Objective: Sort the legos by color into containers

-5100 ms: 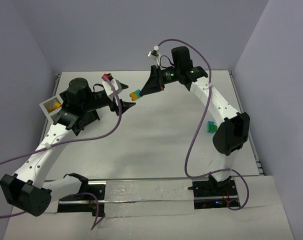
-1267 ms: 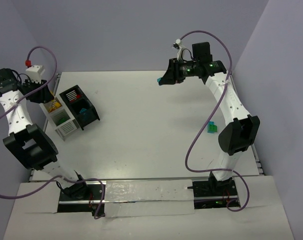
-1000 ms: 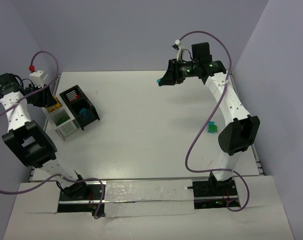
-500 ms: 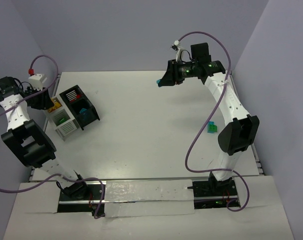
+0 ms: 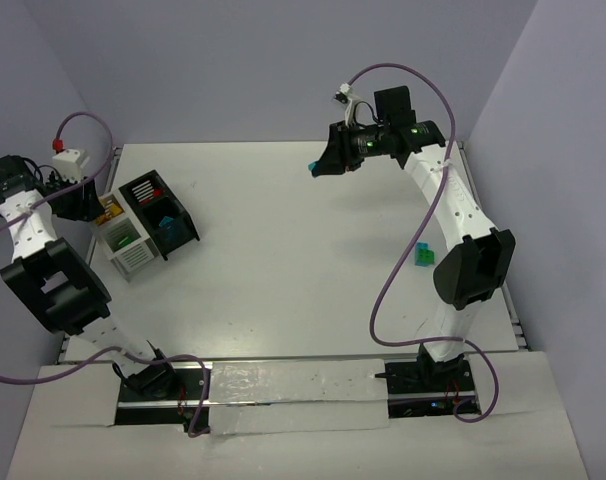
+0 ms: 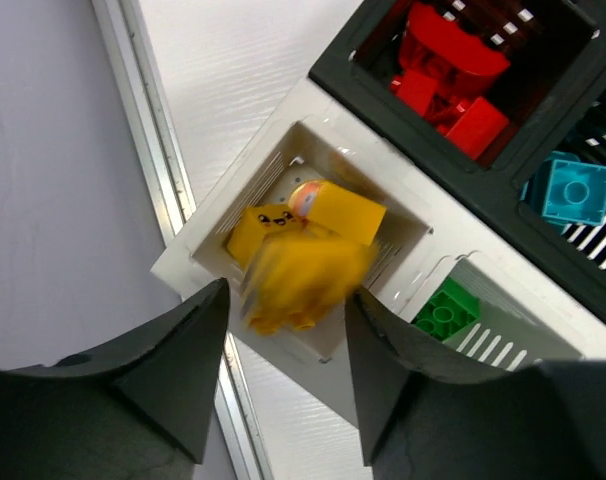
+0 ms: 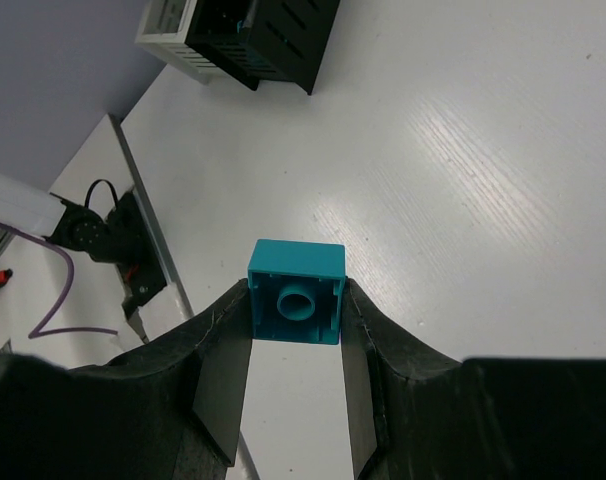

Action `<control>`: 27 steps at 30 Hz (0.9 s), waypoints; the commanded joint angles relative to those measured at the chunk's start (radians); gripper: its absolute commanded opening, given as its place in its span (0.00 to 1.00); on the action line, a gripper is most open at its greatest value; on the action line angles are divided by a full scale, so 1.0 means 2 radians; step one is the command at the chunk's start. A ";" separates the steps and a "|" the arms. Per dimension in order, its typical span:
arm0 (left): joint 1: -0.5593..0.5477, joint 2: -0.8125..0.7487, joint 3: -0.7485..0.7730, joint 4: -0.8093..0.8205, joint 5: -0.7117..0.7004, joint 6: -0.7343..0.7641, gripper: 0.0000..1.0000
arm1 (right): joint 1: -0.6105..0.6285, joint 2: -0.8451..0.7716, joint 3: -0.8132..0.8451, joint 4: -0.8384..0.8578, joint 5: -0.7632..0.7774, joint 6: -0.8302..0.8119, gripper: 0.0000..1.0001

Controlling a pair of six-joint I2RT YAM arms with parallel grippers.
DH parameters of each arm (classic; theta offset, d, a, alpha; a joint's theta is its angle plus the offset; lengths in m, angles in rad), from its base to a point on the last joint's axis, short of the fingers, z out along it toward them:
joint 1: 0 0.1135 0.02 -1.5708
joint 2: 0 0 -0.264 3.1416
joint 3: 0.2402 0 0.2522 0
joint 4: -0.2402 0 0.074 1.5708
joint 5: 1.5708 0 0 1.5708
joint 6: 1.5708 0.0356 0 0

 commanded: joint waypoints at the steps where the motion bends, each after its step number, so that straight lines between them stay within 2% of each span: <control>1: 0.007 0.007 0.031 -0.003 0.023 0.002 0.67 | 0.006 -0.001 0.027 0.003 0.003 -0.008 0.00; 3: 0.007 0.006 0.040 -0.006 0.033 -0.003 0.77 | 0.007 -0.001 0.028 0.005 0.002 -0.008 0.00; 5: 0.007 0.007 0.048 -0.009 0.037 -0.007 0.78 | 0.008 0.000 0.029 0.005 0.001 -0.009 0.00; 11: 0.005 -0.014 0.074 -0.009 0.076 -0.031 0.78 | 0.012 -0.002 0.028 0.008 0.001 -0.012 0.00; 15: -0.003 -0.035 0.089 -0.010 0.107 -0.050 0.72 | 0.017 -0.003 0.029 0.011 -0.006 -0.011 0.00; 18: -0.046 -0.057 0.123 -0.043 0.147 -0.090 0.67 | 0.023 -0.012 0.014 0.048 -0.019 -0.008 0.00; 21: -0.095 -0.077 0.127 -0.059 0.179 -0.141 0.68 | 0.038 -0.020 0.004 0.075 -0.025 -0.016 0.00; 24: -0.170 -0.142 0.052 0.029 0.231 -0.234 0.71 | 0.049 -0.022 -0.005 0.135 -0.058 0.010 0.00; 26: -0.207 -0.187 -0.006 0.082 0.239 -0.284 0.73 | 0.058 -0.019 0.001 0.168 -0.076 0.053 0.00; 27: -0.218 -0.204 -0.027 0.139 0.240 -0.303 0.73 | 0.061 -0.013 0.005 0.177 -0.082 0.072 0.00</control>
